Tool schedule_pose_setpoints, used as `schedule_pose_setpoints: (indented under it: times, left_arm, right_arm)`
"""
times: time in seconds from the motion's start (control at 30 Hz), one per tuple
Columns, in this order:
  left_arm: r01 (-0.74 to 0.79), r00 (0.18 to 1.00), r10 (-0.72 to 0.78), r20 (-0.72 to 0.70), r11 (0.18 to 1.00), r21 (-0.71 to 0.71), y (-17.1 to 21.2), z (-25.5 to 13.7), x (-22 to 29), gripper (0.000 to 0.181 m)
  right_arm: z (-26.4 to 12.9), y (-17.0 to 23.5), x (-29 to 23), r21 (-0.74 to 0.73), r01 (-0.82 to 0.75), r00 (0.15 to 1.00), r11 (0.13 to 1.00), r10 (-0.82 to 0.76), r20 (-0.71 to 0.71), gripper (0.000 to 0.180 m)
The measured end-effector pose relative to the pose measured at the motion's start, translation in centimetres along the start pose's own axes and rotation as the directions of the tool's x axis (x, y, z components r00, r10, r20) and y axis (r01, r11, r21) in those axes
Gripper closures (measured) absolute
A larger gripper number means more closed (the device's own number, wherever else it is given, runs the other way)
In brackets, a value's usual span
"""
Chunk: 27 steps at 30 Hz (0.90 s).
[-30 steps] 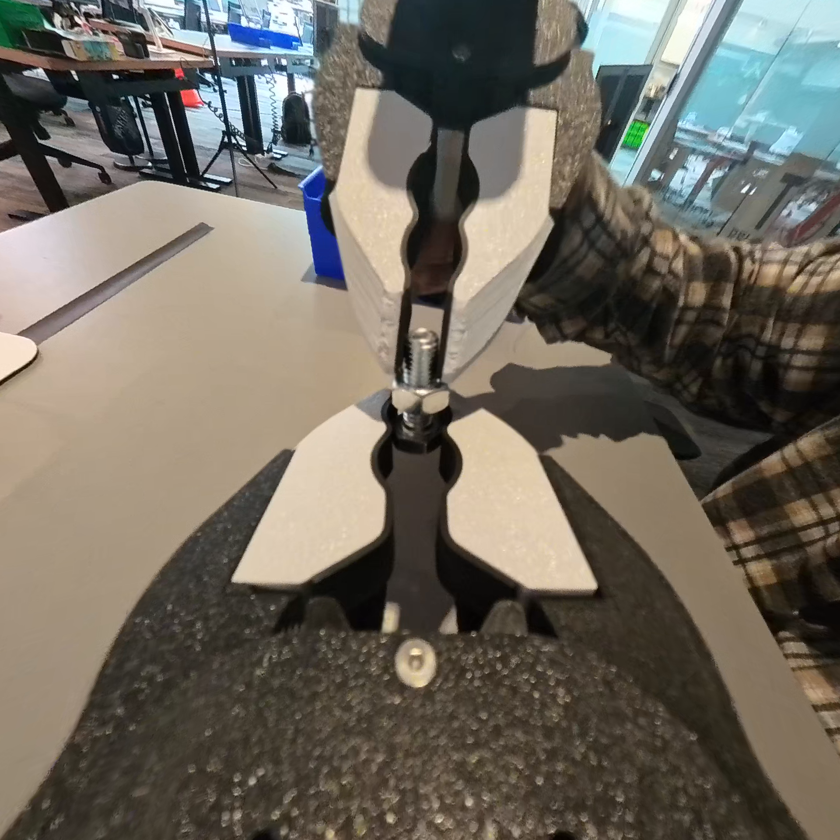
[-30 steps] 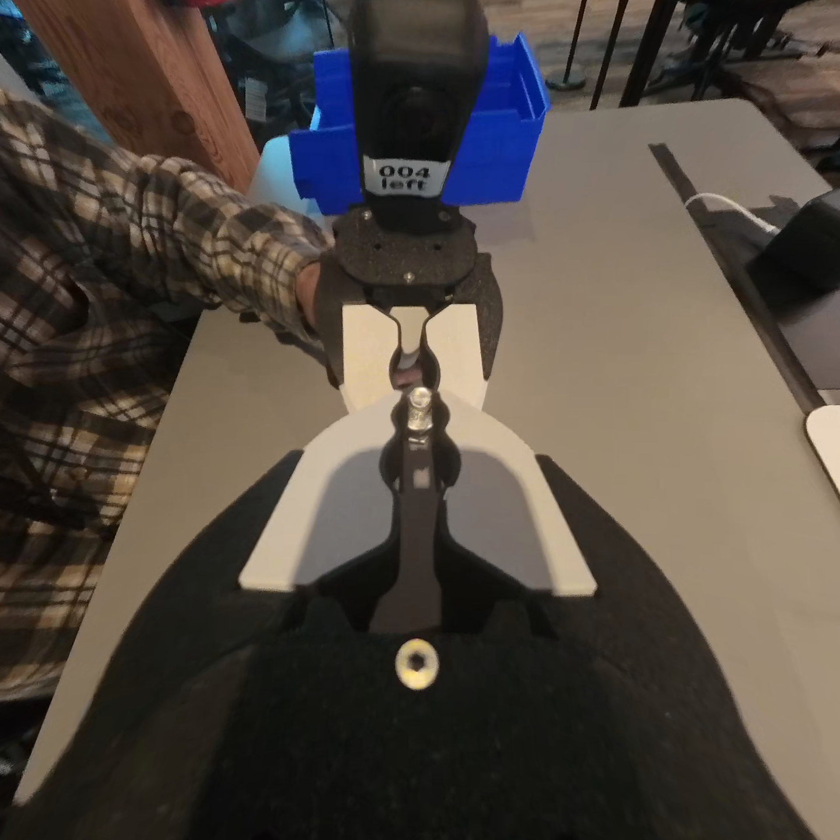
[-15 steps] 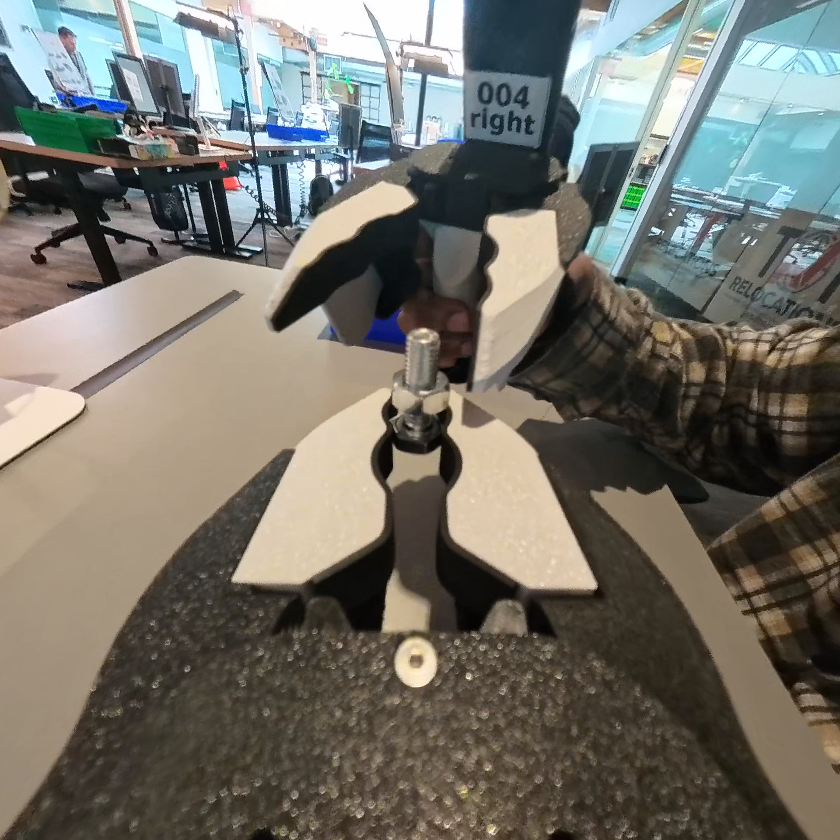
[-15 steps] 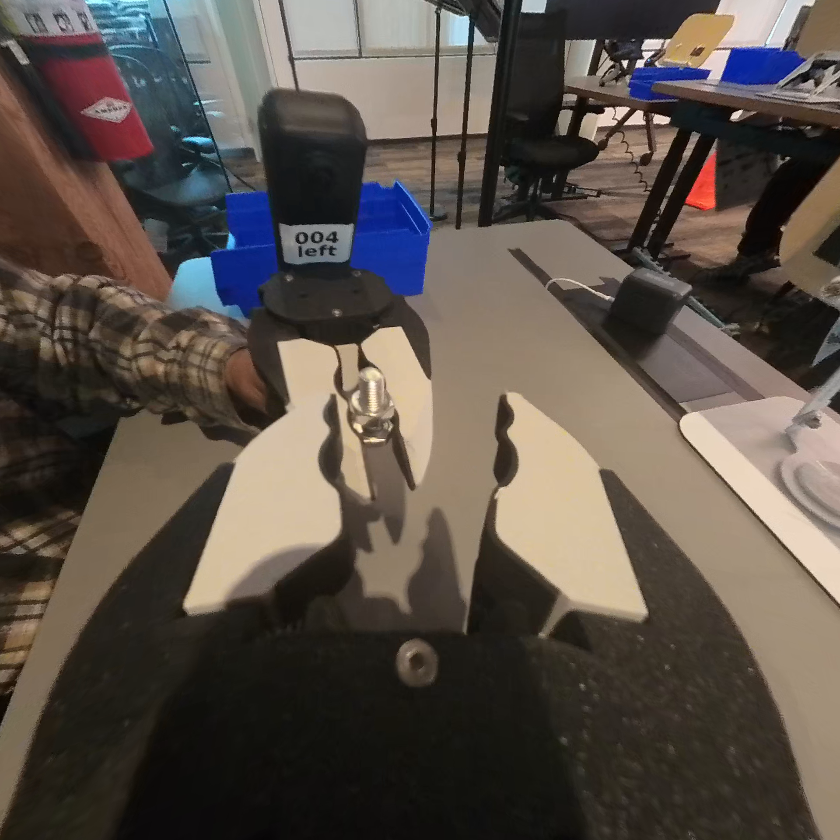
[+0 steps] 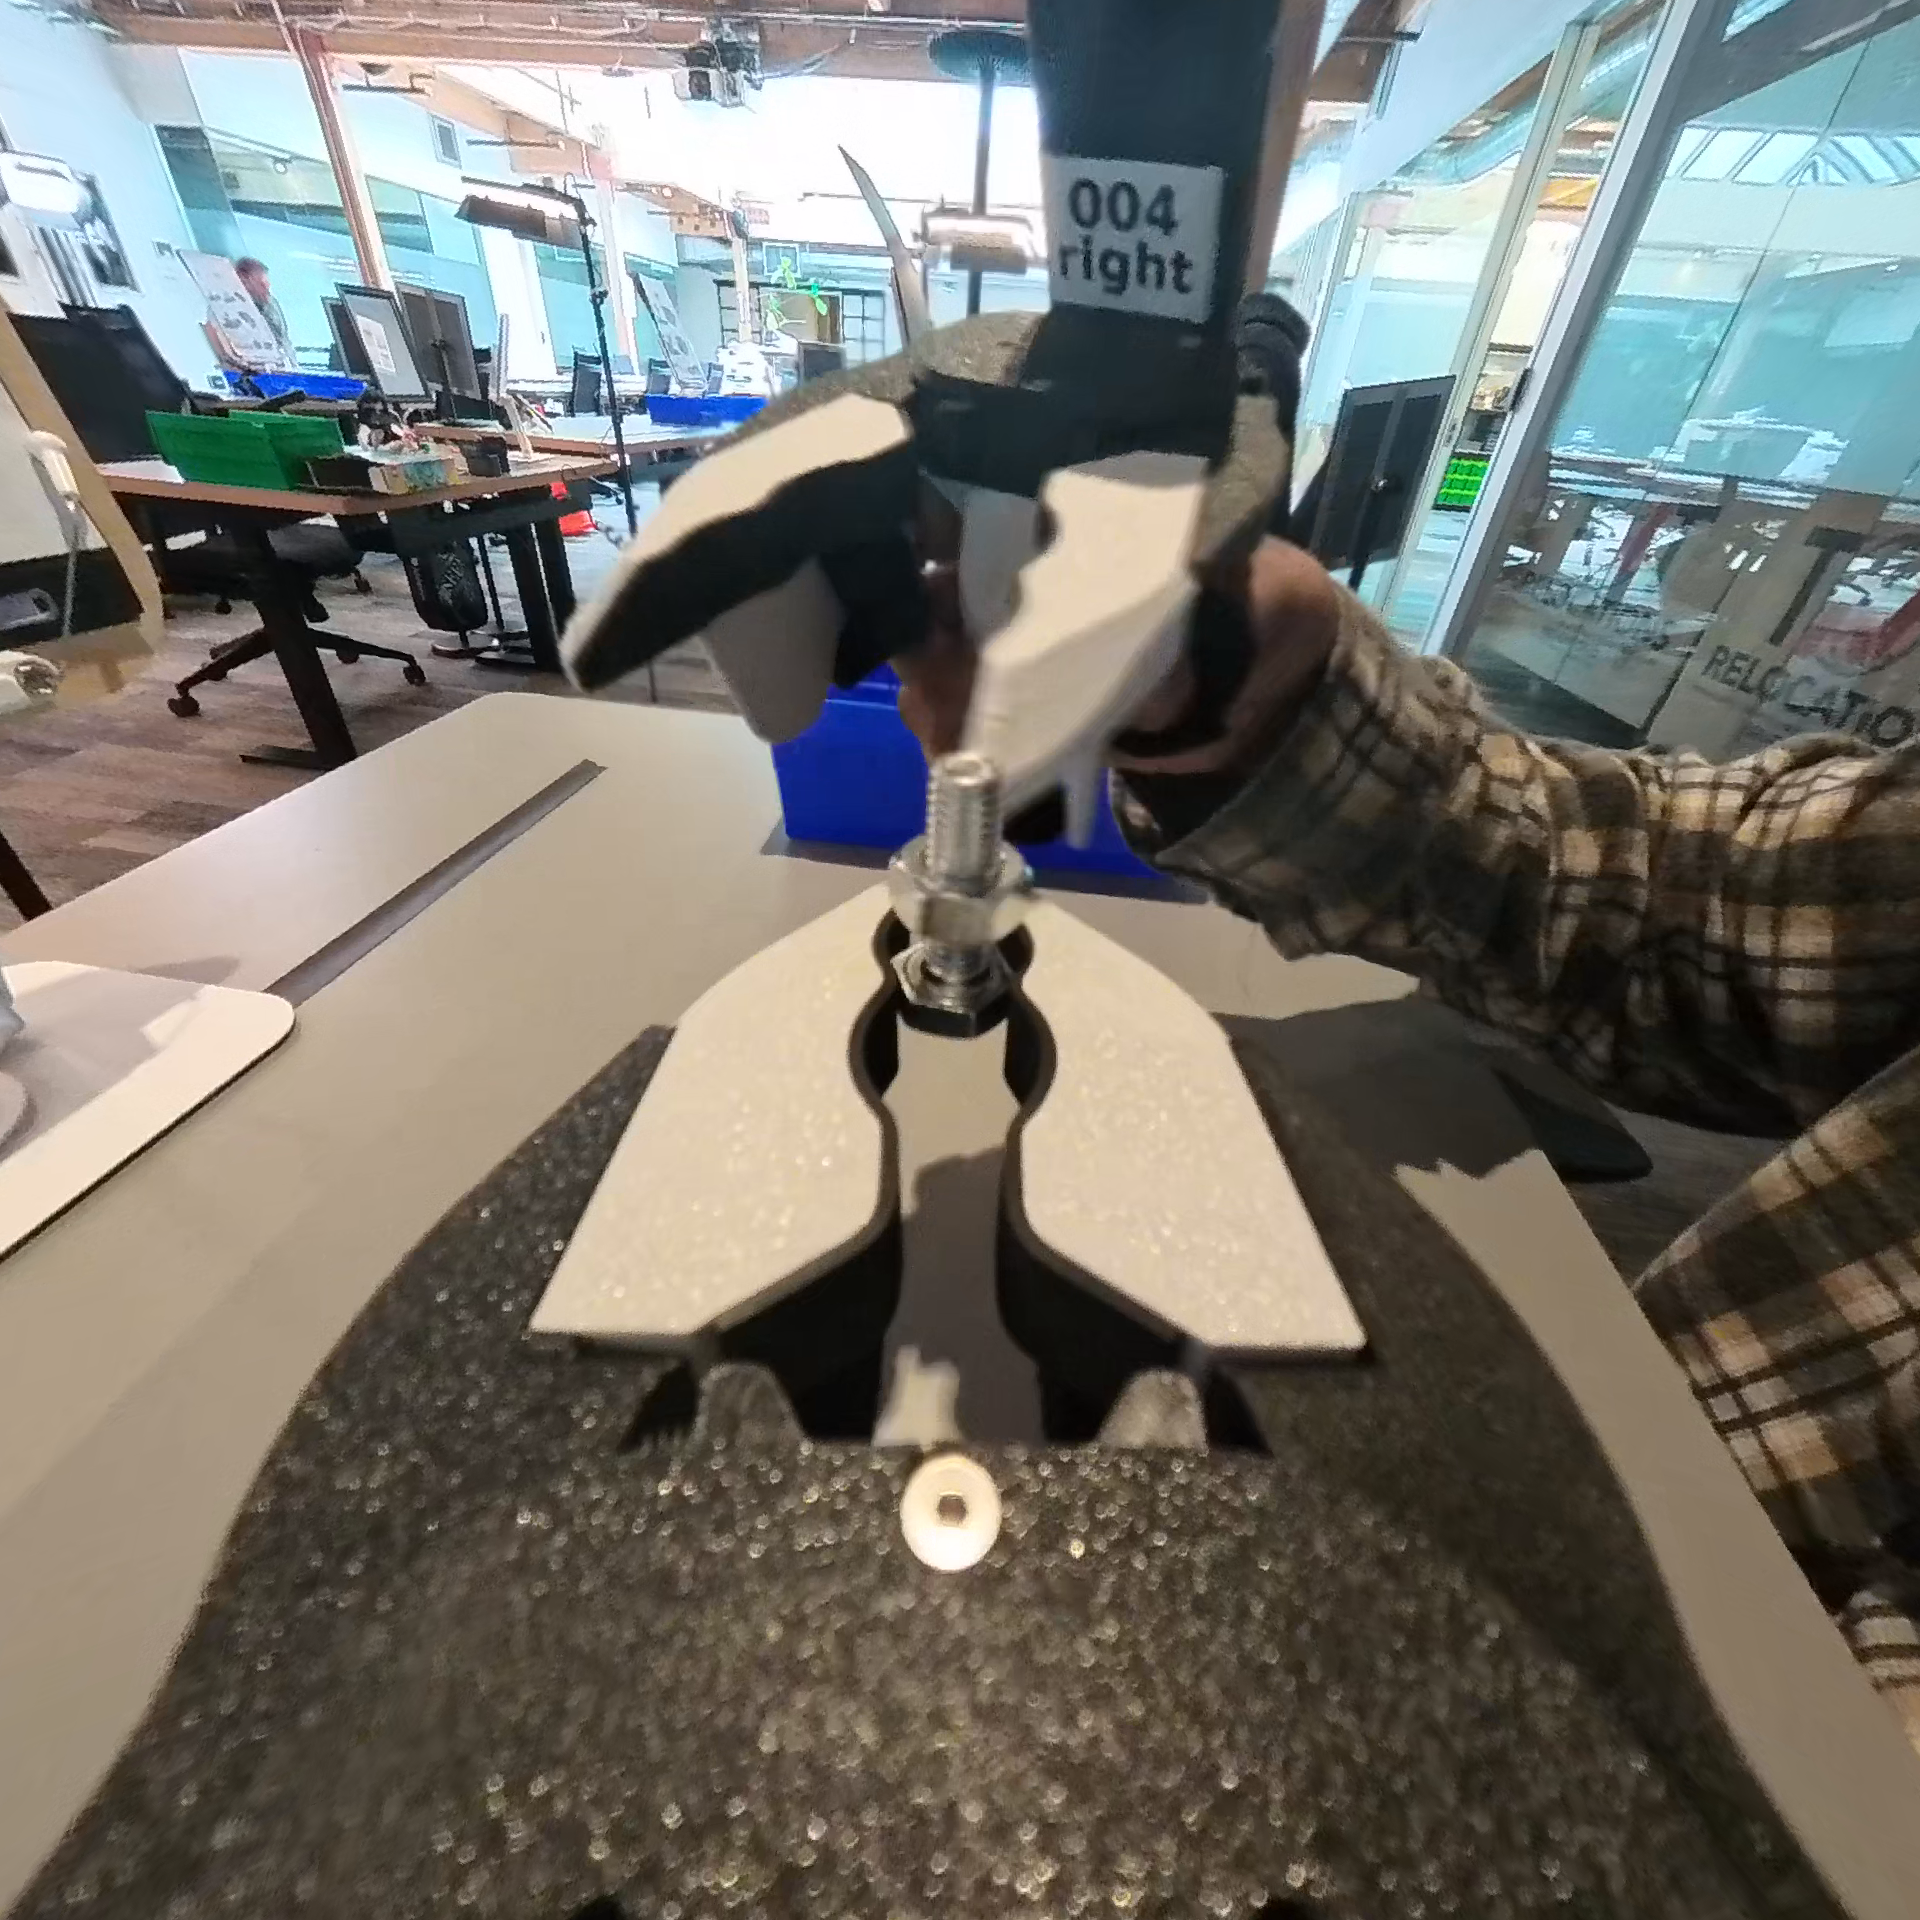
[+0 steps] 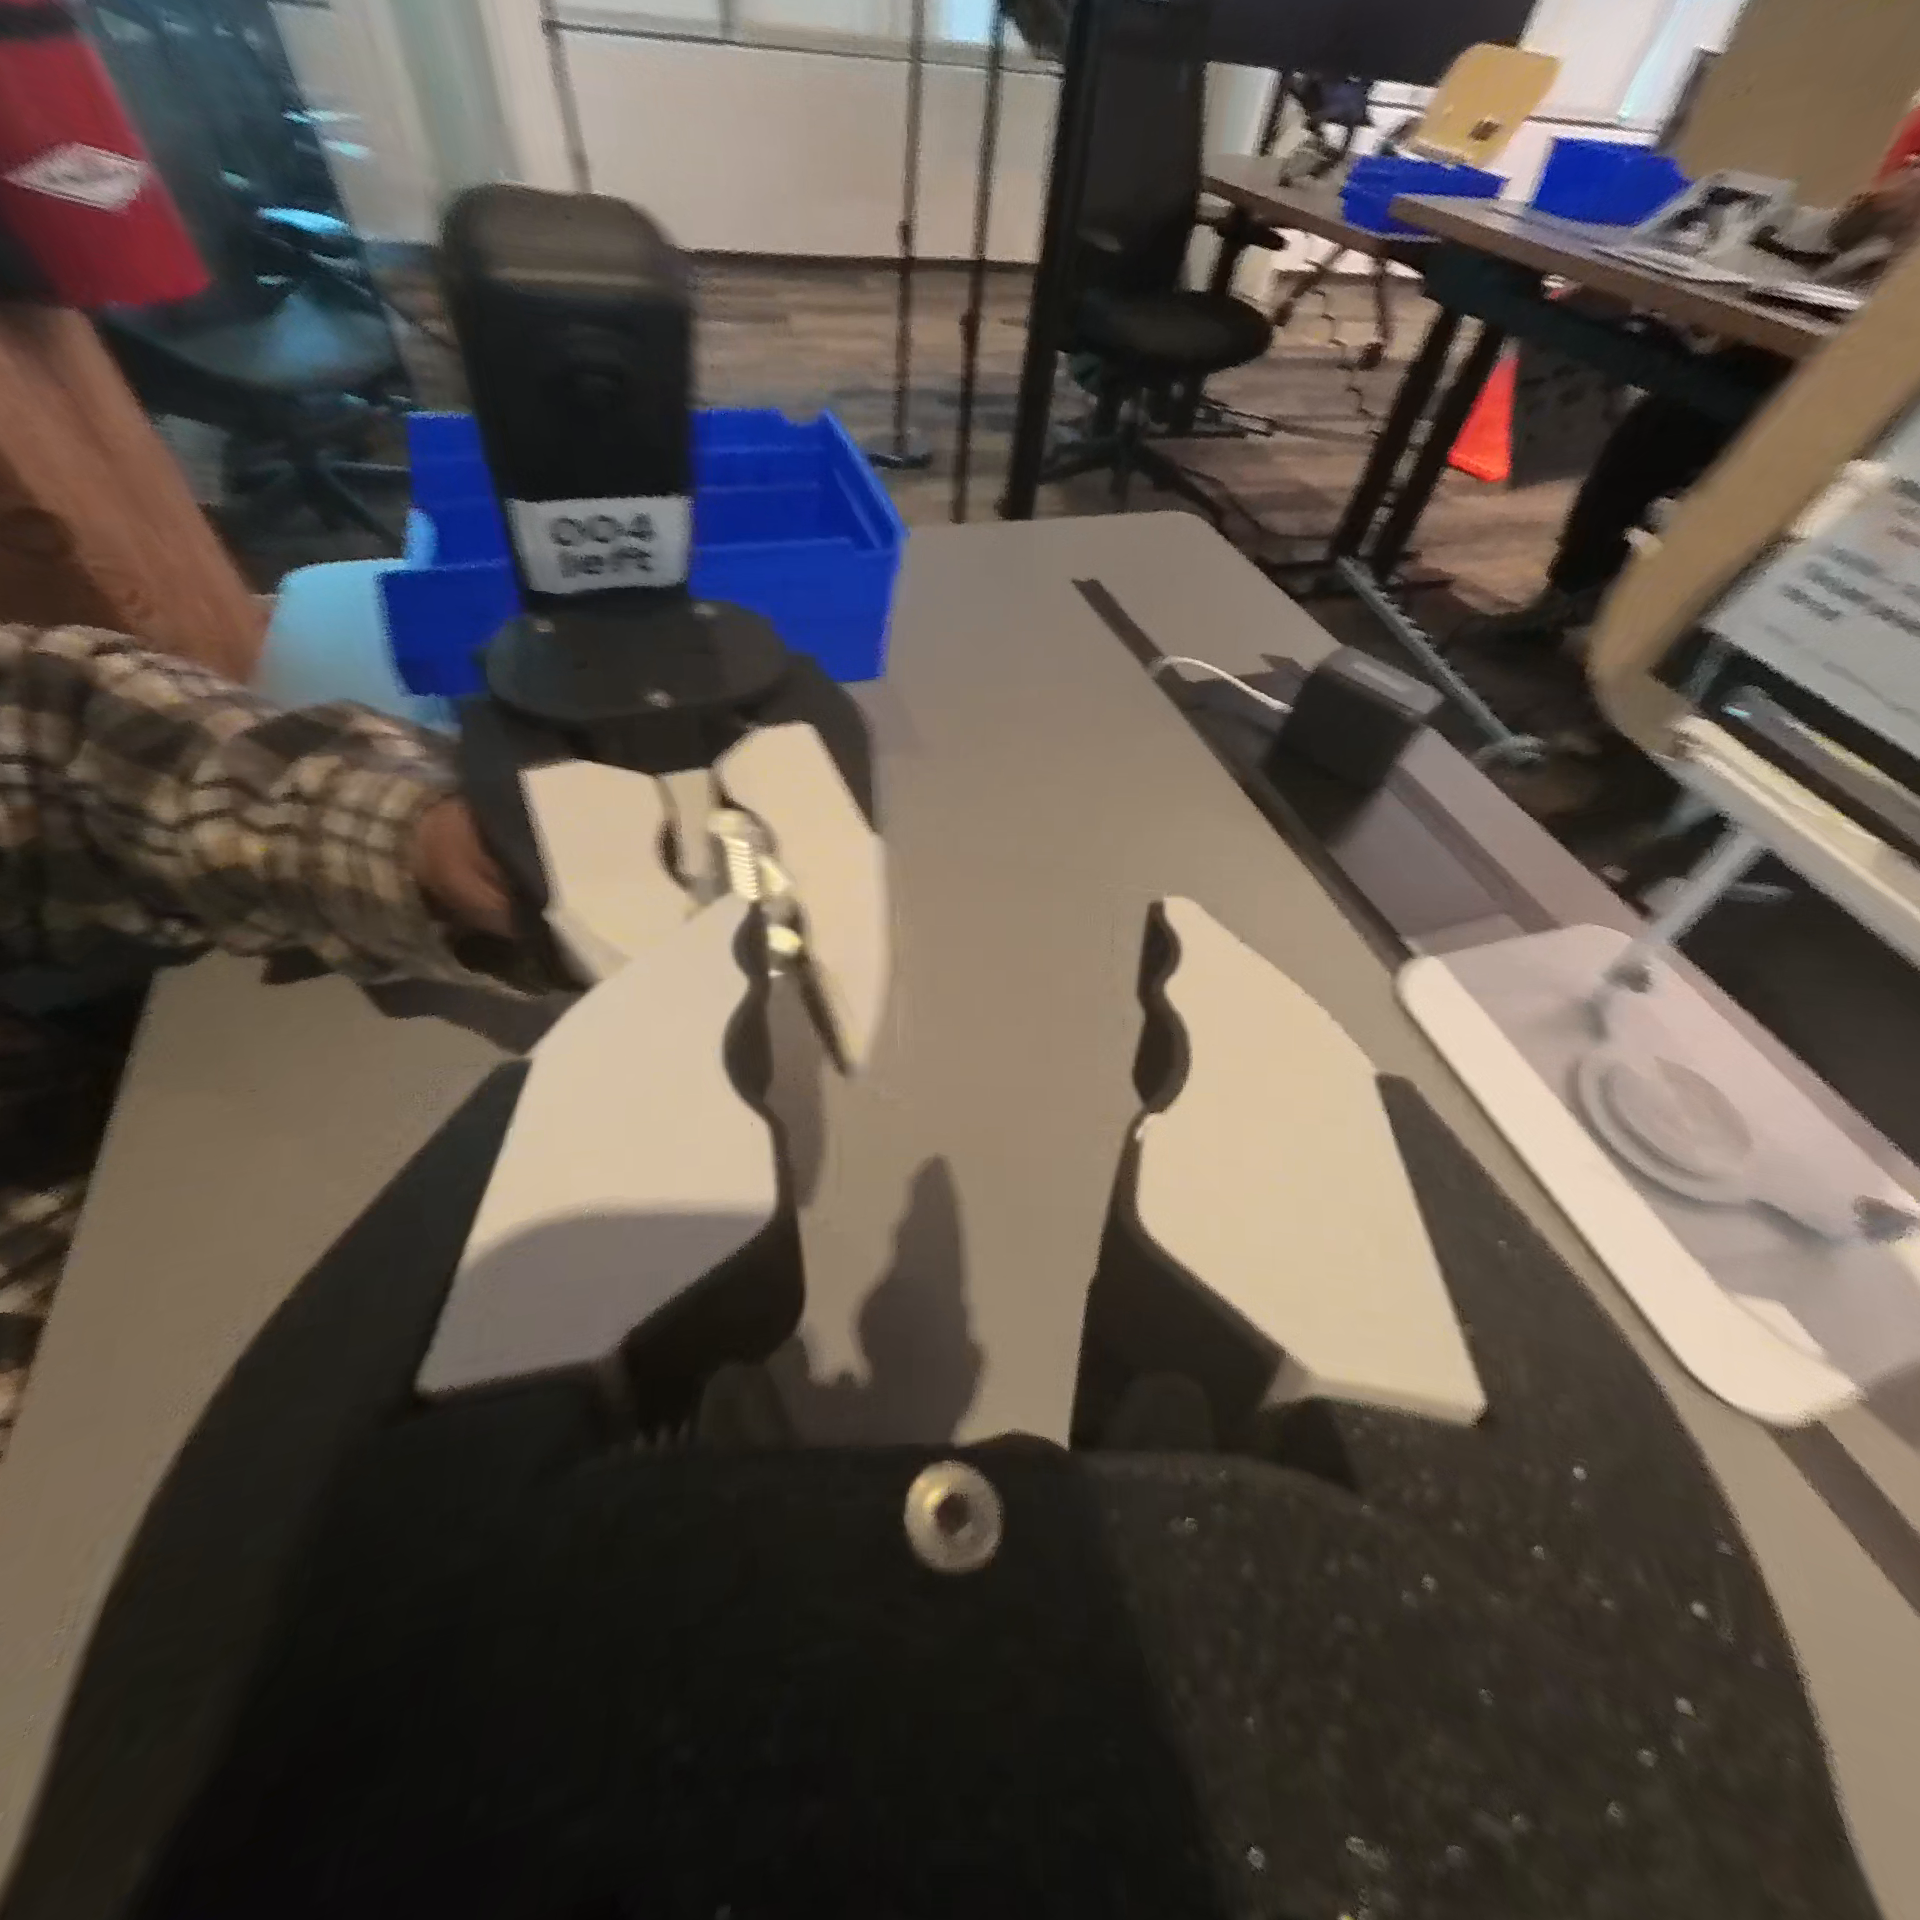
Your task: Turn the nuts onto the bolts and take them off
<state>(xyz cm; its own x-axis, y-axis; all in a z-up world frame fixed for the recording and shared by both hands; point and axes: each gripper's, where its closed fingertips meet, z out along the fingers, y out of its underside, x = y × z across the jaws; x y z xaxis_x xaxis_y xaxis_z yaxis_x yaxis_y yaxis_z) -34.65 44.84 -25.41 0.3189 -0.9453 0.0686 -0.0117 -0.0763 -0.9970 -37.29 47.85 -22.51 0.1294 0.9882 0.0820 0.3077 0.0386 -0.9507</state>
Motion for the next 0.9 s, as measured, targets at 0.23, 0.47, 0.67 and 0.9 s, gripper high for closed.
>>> schedule_pose_setpoints:
  times: [0.23,0.47,0.67,0.9]
  left_arm:
    - [-0.022,1.0,0.022,0.003,1.0,0.003,-0.4,-0.1,0.0,0.166]
    - [-0.032,0.999,0.032,0.017,0.999,0.008,-0.6,-0.4,0.0,0.166]
    - [-0.032,0.999,0.032,0.008,0.999,0.012,-0.7,-0.1,0.1,0.166]
    - [-0.039,0.999,0.039,0.024,0.999,0.017,-1.1,-0.6,-0.2,0.166]
  right_arm:
    - [-0.2,-1.2,-1.3,0.008,0.022,0.999,1.0,-0.023,0.032,0.106]
    - [-2.0,-1.8,1.4,0.033,-0.003,0.997,0.999,0.006,-0.079,0.11]
    - [0.5,-1.0,-1.3,-0.043,0.072,0.997,0.997,-0.072,-0.013,0.103]
    - [-1.8,-2.6,0.5,0.023,0.041,0.996,0.999,-0.039,-0.076,0.108]
